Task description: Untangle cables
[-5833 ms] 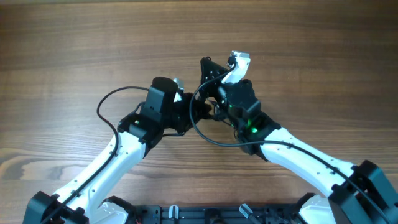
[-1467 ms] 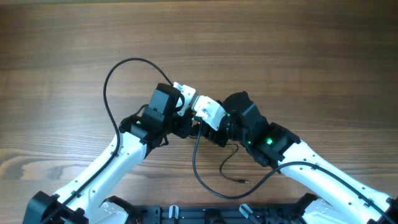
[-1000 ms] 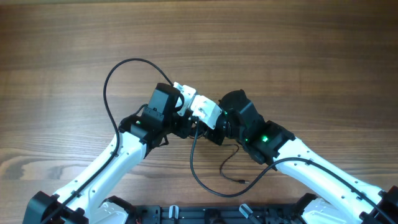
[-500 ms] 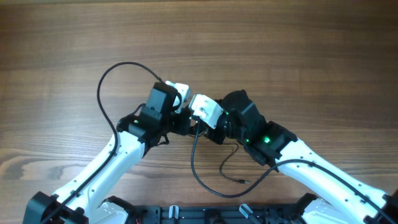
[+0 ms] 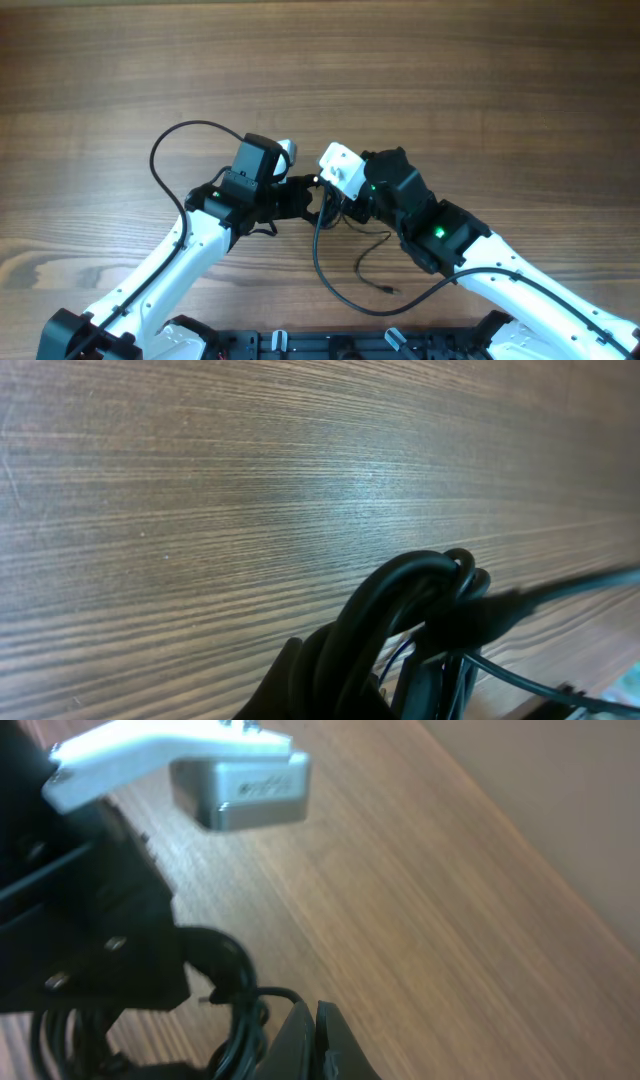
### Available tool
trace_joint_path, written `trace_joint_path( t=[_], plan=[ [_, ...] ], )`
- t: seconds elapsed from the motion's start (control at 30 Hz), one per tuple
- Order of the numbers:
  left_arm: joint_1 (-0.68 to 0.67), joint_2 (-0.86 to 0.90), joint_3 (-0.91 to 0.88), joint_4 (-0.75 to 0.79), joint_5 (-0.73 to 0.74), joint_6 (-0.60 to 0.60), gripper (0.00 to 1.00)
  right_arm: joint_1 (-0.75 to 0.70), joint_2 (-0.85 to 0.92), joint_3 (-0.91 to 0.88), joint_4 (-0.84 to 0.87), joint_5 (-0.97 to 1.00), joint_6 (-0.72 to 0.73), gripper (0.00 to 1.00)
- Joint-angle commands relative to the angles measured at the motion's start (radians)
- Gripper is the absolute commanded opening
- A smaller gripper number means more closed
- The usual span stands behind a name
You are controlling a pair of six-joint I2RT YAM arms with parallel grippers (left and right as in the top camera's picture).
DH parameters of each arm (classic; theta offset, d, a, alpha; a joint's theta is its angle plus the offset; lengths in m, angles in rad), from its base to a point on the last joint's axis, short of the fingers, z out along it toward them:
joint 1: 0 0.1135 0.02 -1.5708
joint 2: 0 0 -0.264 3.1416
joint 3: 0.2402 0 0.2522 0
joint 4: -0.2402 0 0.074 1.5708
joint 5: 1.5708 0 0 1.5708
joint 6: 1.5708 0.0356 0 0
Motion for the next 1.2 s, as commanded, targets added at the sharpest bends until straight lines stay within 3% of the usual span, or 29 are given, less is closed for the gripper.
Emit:
trace_joint_path(
  t=[0.0,0.23,0.43,0.47,0.5,0.57,0.63,0.67,0.73,0.83,0.9,1.03,1.1,1.17],
  plan=[
    [0.024,0.000,-0.004,0.007,0.024,-0.126,0.04,0.054,-0.009,0.008,-0.031,0.026,-0.037,0.05],
    [0.071,0.000,-0.004,0.072,0.199,-0.141,0.04,0.114,0.083,0.008,-0.049,0.025,-0.095,0.04],
    [0.071,0.000,-0.004,0.052,0.251,-0.141,0.04,0.114,0.121,0.008,-0.015,0.026,-0.095,0.05],
    [0.071,0.000,-0.004,0.058,0.263,-0.142,0.04,0.114,0.121,0.008,-0.006,0.025,-0.095,0.13],
    [0.071,0.000,-0.004,0.069,0.271,-0.145,0.04,0.114,0.121,0.008,0.004,0.026,-0.089,0.28],
    [0.071,0.000,-0.004,0.082,0.272,-0.162,0.04,0.111,0.119,0.009,0.032,0.025,0.031,0.46],
    [0.080,0.000,-0.004,0.089,0.270,-0.245,0.04,0.095,0.102,0.009,0.037,-0.020,0.200,0.69],
    [0.090,0.000,-0.004,0.093,0.253,-0.318,0.04,0.080,0.083,0.009,0.036,-0.074,0.290,0.87],
    [0.117,0.000,-0.004,0.101,0.219,-0.446,0.04,0.060,0.031,0.009,0.037,-0.150,0.413,1.00],
    [0.172,0.000,-0.004,0.114,0.212,-0.608,0.04,0.033,-0.114,0.009,0.027,-0.185,0.607,1.00],
    [0.205,0.000,-0.004,0.122,0.212,-0.705,0.04,0.031,-0.206,0.009,-0.016,-0.185,0.658,1.00],
    [0.237,0.000,-0.004,0.139,0.213,-0.898,0.04,0.031,-0.242,-0.003,-0.200,-0.185,0.660,1.00],
    [0.237,0.000,-0.004,0.139,0.236,-1.047,0.04,0.032,-0.187,-0.062,-0.160,-0.214,0.637,1.00],
    [0.237,0.000,-0.004,0.142,0.295,-1.108,0.04,0.032,-0.108,-0.116,-0.039,-0.270,0.573,0.99]
  ],
)
